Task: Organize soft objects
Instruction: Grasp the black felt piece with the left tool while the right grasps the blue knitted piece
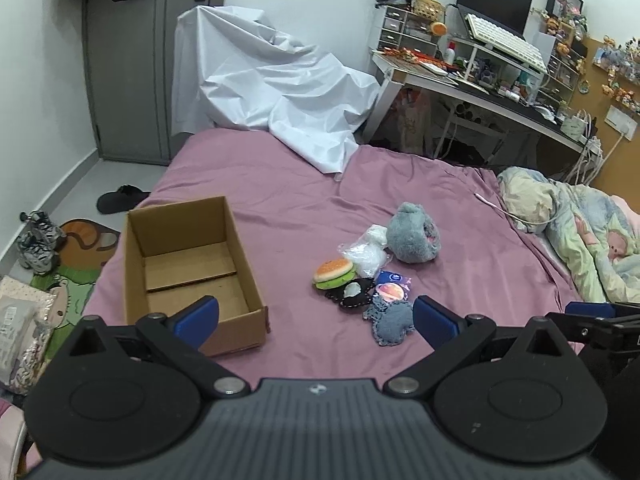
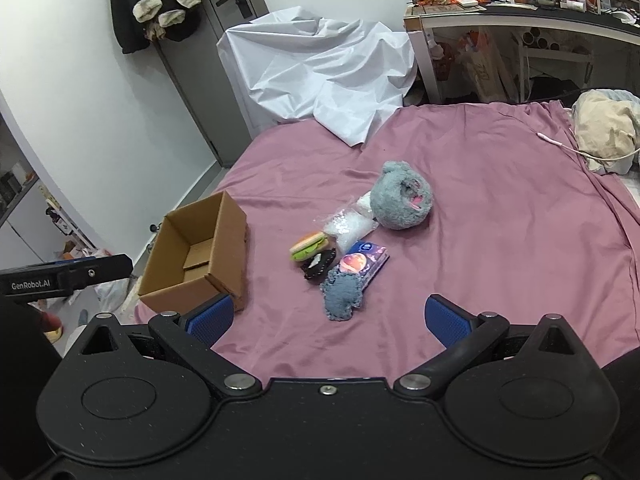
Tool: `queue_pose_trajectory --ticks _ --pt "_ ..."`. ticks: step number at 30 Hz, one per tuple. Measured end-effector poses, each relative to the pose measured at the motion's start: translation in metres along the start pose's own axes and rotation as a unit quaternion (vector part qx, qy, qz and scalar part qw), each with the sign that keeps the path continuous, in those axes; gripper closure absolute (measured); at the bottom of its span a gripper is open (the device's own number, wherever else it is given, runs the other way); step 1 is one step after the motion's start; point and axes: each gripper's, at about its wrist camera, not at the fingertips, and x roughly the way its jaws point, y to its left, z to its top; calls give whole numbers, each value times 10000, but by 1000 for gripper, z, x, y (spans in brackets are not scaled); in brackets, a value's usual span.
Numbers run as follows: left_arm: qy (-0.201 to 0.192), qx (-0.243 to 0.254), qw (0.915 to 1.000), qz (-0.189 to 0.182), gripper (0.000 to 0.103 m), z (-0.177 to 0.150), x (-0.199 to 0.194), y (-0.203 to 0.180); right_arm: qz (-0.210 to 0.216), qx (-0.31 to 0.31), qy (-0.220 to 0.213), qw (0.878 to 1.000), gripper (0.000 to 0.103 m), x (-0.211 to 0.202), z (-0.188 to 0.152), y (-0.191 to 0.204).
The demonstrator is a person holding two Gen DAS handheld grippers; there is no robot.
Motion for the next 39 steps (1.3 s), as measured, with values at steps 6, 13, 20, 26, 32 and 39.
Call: queue_pose_trajectory --ticks 6,13,20,26,32,39 --pt "152 129 9991 -374 1 4 22 0 -123 59 52 9999 0 13 1 -11" --pt "331 474 9966 -591 2 11 53 -5 -31 207 140 9997 1 29 0 -23" --pt "523 714 9929 -796 3 10 91 -8 -24 307 246 9992 9 47 -1 -29" --pt "686 732 9908 -904 7 8 122 -7 29 380 298 9988 15 64 -1 -32" --pt "605 713 9900 -1054 13 5 147 -7 164 398 356 9984 24 85 -2 -30" --pt "665 830 9876 -1156 21 -2 175 -16 148 522 386 9978 27 103 -6 -30"
